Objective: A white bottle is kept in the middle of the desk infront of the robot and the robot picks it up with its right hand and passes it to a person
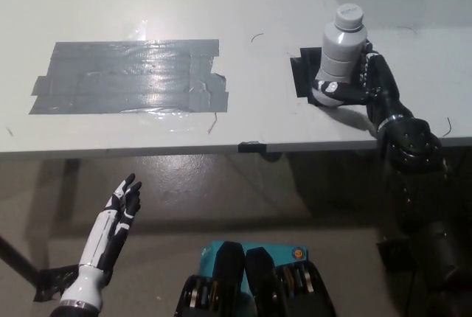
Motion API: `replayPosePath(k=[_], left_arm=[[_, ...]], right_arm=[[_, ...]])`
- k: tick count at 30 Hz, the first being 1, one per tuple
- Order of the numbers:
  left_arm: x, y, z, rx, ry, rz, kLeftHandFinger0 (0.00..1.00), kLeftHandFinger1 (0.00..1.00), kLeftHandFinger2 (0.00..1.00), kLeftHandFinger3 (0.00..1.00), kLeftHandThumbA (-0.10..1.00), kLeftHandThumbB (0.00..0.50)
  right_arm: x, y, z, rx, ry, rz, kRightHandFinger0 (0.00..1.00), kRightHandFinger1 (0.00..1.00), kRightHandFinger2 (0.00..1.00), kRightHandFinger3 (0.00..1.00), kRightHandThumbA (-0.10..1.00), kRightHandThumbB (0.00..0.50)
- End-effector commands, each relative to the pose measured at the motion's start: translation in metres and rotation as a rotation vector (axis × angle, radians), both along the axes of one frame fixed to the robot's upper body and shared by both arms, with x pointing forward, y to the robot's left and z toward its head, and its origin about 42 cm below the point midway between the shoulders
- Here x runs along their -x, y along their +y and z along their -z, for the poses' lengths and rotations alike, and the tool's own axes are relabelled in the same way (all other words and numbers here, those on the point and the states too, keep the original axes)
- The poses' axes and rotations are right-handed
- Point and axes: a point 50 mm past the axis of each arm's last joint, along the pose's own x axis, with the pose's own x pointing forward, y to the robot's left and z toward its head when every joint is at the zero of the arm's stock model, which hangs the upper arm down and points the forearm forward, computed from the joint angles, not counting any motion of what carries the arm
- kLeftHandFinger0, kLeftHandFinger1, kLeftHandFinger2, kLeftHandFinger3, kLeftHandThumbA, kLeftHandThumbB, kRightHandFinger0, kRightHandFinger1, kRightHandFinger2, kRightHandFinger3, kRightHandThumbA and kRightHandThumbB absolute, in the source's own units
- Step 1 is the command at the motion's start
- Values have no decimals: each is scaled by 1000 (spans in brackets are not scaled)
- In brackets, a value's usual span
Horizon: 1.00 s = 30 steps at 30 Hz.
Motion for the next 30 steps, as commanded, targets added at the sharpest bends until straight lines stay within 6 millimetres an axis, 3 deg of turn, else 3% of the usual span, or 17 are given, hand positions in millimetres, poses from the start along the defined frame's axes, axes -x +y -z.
replayPosePath(k=[1,10,11,12,13,14,15,16,17,19,23,28,30], left_arm=[[-4,2,-12,-15,-53,28,979,1000,1000,1000,945,182],[-7,0,-14,-30,-59,38,986,1000,1000,1000,949,200],[-6,0,-15,-31,-62,40,987,1000,1000,1000,943,186],[-7,-1,-15,-32,-63,42,988,1000,1000,1000,939,183],[-7,-1,-16,-32,-64,42,988,1000,1000,1000,937,182],[-8,-1,-16,-34,-66,42,989,1000,1000,1000,936,182],[-8,-1,-17,-35,-65,44,990,1000,1000,1000,935,181],[-9,-1,-17,-34,-65,44,992,1000,1000,1000,932,184],[-10,-1,-19,-33,-63,44,997,1000,1000,1000,944,207],[-12,-2,-20,-31,-66,47,998,1000,1000,1000,948,200],[-13,-1,-22,-43,-68,51,994,1000,1000,1000,955,180],[-13,0,-21,-39,-66,58,996,1000,1000,1000,936,175],[-14,0,-22,-39,-67,58,993,1000,1000,1000,932,169]], right_arm=[[-22,13,-47,11,-132,-46,1000,1000,1000,1000,1000,500],[-36,22,-59,36,-118,-35,1000,1000,1000,1000,1000,500],[-37,25,-62,19,-162,-12,1000,1000,1000,1000,910,454],[-38,26,-63,11,-181,-2,1000,1000,1000,1000,866,463],[-39,26,-65,6,-188,13,1000,1000,1000,1000,754,430],[-41,27,-67,-4,-200,37,1000,1000,1000,1000,721,434],[-43,29,-71,6,-196,92,863,846,906,945,511,402],[-45,29,-73,14,-200,121,500,469,514,540,196,243],[-47,29,-76,47,-209,154,24,165,418,342,-88,221],[-48,28,-76,96,-218,161,1,213,556,508,-100,204],[-45,26,-63,151,-214,163,35,409,798,791,-100,187],[-41,21,-48,133,-191,175,84,531,867,896,-100,170],[-41,18,-48,130,-197,180,83,535,854,889,-100,171]])
